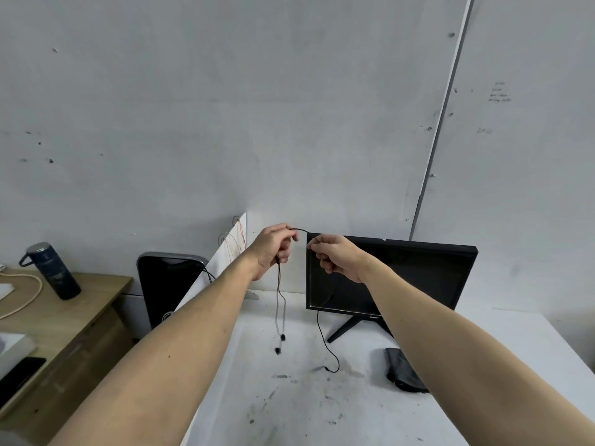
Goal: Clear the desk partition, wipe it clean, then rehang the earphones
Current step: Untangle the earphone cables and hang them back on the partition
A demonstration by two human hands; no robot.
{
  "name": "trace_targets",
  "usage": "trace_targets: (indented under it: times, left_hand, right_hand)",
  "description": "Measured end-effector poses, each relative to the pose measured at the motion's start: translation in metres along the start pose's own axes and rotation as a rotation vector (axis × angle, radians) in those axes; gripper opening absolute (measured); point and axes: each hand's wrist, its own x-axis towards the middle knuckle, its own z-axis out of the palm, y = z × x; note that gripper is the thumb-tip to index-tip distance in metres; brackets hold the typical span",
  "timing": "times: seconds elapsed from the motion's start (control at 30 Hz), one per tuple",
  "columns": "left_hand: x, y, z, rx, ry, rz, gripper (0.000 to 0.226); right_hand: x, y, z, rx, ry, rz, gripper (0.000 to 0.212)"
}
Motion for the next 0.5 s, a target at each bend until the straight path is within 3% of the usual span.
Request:
trace_targets:
  times: [0.13,0.33,0.5]
  left_hand:
    - [0.003,0.009,0.0,-0.056,-0.029,-0.018,0.031]
    - [0.001,0.014,0.003,-0.168,-0.065,-0.115,0.024]
    - [0.004,0.012,0.004,-0.251,-0.086,-0.083,0.019]
  right_hand:
    - [0.002,0.012,0.004,-0.003,-0.015,0.016,0.021]
    - [0.01,0.019,0.011,0.05,-0.045,0.028,0.024]
    - [0.009,0.019,0.023,0.095,-0.319,0.125,0.038]
